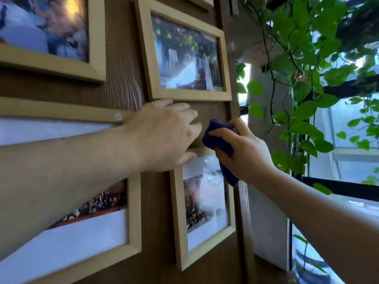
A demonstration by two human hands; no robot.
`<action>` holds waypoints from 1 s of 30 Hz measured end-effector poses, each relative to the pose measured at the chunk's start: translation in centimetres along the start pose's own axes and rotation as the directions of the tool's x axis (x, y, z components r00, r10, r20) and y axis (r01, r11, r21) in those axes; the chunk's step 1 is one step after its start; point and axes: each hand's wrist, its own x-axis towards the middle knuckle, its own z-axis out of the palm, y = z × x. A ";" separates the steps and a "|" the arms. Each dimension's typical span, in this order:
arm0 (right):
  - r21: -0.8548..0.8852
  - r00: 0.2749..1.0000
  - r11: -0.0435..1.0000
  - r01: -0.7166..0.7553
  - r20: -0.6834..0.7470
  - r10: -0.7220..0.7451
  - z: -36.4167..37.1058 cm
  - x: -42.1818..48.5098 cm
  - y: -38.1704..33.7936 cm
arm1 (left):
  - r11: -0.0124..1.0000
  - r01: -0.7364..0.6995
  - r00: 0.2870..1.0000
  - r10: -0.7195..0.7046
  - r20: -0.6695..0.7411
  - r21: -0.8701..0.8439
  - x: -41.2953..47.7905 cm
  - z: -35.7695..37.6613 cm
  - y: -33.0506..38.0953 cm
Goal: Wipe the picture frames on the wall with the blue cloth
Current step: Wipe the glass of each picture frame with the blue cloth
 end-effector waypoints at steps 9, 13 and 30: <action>0.161 1.000 0.987 -0.017 0.029 0.013 1.9 -3.0 -3.2 | 0.998 0.009 0.992 -0.001 0.129 -0.065 -0.3 4.0 1.9; 0.205 0.999 0.978 0.020 0.045 -0.030 2.2 -4.0 -4.0 | 0.998 -0.015 0.994 0.021 0.110 -0.056 -0.6 4.9 1.9; 0.110 0.990 0.989 -0.094 0.111 0.082 3.6 -7.4 -0.4 | 0.998 -0.029 0.986 0.038 0.163 -0.061 -0.3 5.2 2.4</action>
